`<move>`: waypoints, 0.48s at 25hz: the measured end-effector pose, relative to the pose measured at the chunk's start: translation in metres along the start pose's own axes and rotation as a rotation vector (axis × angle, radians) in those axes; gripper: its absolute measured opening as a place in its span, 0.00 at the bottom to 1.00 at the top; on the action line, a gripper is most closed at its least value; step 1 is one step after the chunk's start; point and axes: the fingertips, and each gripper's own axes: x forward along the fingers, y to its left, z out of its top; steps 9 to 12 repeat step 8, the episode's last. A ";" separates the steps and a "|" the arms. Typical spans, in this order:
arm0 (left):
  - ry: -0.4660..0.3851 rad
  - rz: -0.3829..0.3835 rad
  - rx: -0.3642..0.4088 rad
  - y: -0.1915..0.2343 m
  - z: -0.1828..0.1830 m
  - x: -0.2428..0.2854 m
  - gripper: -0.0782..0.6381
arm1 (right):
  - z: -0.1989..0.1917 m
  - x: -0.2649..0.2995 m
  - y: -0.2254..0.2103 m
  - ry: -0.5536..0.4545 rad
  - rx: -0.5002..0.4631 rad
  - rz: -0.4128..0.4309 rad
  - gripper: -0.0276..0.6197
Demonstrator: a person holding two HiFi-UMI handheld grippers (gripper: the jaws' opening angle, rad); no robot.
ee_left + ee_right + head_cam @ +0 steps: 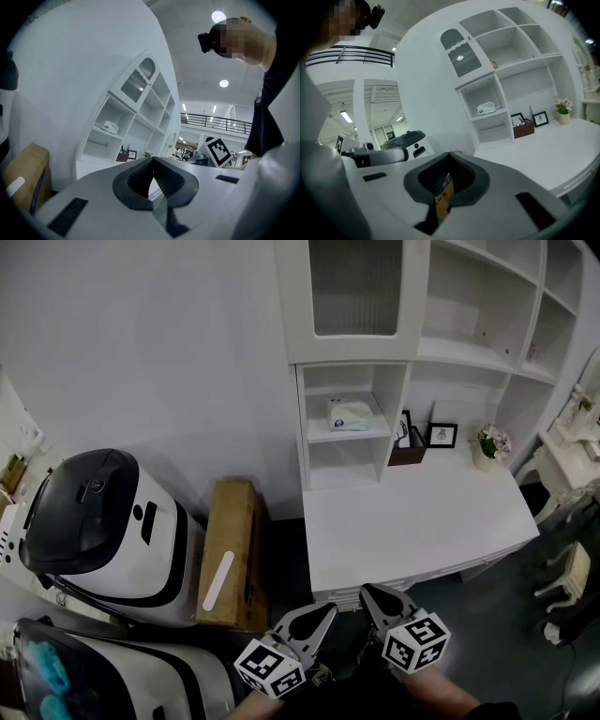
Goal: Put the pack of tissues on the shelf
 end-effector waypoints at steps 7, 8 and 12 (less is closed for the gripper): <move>-0.003 -0.005 0.001 -0.001 -0.001 0.000 0.12 | 0.001 -0.002 -0.001 -0.005 0.000 -0.003 0.05; -0.003 -0.005 0.001 -0.001 -0.001 0.000 0.12 | 0.001 -0.002 -0.001 -0.005 0.000 -0.003 0.05; -0.003 -0.005 0.001 -0.001 -0.001 0.000 0.12 | 0.001 -0.002 -0.001 -0.005 0.000 -0.003 0.05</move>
